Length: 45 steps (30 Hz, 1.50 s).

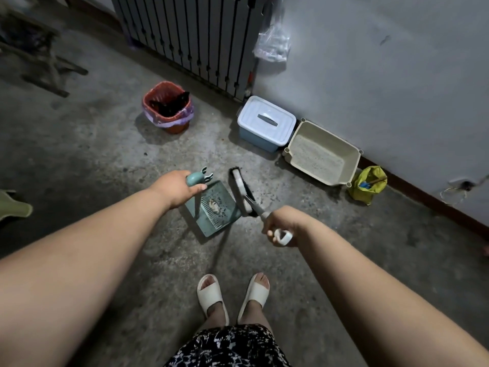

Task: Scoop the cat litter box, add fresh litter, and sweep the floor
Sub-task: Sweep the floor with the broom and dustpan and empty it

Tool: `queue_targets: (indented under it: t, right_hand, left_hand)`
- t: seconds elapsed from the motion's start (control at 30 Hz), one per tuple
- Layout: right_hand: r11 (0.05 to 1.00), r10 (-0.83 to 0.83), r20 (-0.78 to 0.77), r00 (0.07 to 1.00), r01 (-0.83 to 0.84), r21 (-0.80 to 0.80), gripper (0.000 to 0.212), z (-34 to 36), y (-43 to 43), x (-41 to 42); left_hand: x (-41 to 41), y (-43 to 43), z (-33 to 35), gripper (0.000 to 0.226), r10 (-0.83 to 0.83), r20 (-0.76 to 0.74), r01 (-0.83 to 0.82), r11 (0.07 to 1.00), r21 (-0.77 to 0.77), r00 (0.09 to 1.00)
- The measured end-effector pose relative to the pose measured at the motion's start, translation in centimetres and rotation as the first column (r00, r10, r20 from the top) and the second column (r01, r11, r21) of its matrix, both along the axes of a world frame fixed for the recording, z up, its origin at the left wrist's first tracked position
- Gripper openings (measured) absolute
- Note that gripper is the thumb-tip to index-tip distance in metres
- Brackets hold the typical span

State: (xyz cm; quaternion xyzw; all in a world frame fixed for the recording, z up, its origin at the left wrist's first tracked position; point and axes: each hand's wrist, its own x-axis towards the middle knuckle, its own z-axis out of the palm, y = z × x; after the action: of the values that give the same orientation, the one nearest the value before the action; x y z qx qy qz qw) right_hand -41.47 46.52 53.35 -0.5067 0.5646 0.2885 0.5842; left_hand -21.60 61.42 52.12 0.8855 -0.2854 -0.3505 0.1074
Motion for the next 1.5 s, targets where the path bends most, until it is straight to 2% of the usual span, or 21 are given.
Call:
queue_targets:
  t: [0.13,0.37,0.47,0.6,0.67,0.8,0.9,1.0,1.1,1.2,1.23,1.33,1.4,1.47,1.5]
  right_hand:
    - [0.995,0.003,0.006,1.0,-0.003,-0.104,0.016,3.3,-3.3,-0.5]
    - [0.912,0.315,-0.096,0.944,-0.329,-0.245,0.022,-0.4,-4.0,1.5]
    - [0.821,0.507,-0.141,0.85,-0.526,-0.223,0.027,-2.6,-2.9,2.4]
    - [0.795,0.59,-0.137,0.796,-0.602,-0.08,0.01,-3.3,-1.0,1.6]
    - [0.814,0.573,-0.086,0.815,-0.578,-0.051,0.021,-2.4,-1.4,0.8]
    - [0.943,0.333,-0.026,0.943,-0.333,0.013,0.045,2.1,-6.3,-0.7]
    - [0.949,0.313,-0.018,0.95,-0.313,-0.035,0.05,4.9,-8.7,-0.9]
    - [0.9,0.418,-0.027,0.908,-0.417,-0.128,0.04,4.4,-8.3,-0.1]
    - [0.804,0.558,-0.094,0.825,-0.565,-0.185,0.008,1.7,-5.4,1.6]
    - [0.732,0.658,-0.119,0.744,-0.669,-0.134,0.021,-0.9,-2.0,2.9]
    - [0.732,0.659,-0.113,0.744,-0.669,-0.13,0.023,-1.5,-1.2,2.9]
    - [0.84,0.538,-0.049,0.842,-0.54,-0.055,0.017,-1.6,-1.1,2.0]
    - [0.933,0.361,-0.011,0.933,-0.361,0.002,0.01,-0.1,-2.8,1.0]
    - [0.978,0.208,-0.005,0.978,-0.208,0.026,0.034,1.6,-5.6,-0.1]
    - [0.982,0.185,-0.002,0.983,-0.185,0.025,0.042,2.6,-6.8,-0.5]
  left_hand:
    - [0.6,-0.4,-0.2,0.046,-0.005,0.014,0.005,1.0,0.016,1.0]
    - [1.3,-0.8,-0.6,0.042,-0.005,0.047,0.004,1.0,0.02,0.999]
    - [1.7,-0.9,-0.8,0.041,-0.005,0.068,0.003,1.0,0.031,0.998]
    - [2.1,-1.2,-0.8,0.039,-0.007,0.078,0.004,0.999,0.04,0.997]
    - [2.1,-1.3,-0.7,0.037,-0.01,0.08,0.006,0.999,0.044,0.997]
    - [1.8,-1.5,-0.4,0.035,-0.005,0.067,0.002,0.999,0.055,0.998]
    - [1.5,-1.6,-0.2,0.036,-0.015,0.071,0.01,0.998,0.06,0.997]
    - [1.4,-1.7,0.0,0.036,-0.024,0.078,0.018,0.998,0.066,0.997]
    - [1.4,-1.7,0.1,0.036,-0.018,0.076,0.014,0.998,0.059,0.997]
    - [1.3,-1.5,0.0,0.035,-0.013,0.082,0.009,0.999,0.049,0.997]
    - [1.3,-1.5,0.1,0.035,-0.015,0.085,0.011,0.999,0.049,0.996]
    - [1.1,-1.5,0.1,0.037,-0.015,0.085,0.01,0.998,0.055,0.996]
    - [0.9,-1.5,0.1,0.038,-0.015,0.084,0.01,0.998,0.061,0.996]
    - [0.7,-1.5,0.1,0.038,-0.006,0.078,0.001,0.998,0.058,0.997]
    - [0.7,-1.4,0.1,0.038,-0.005,0.075,0.001,0.998,0.056,0.997]
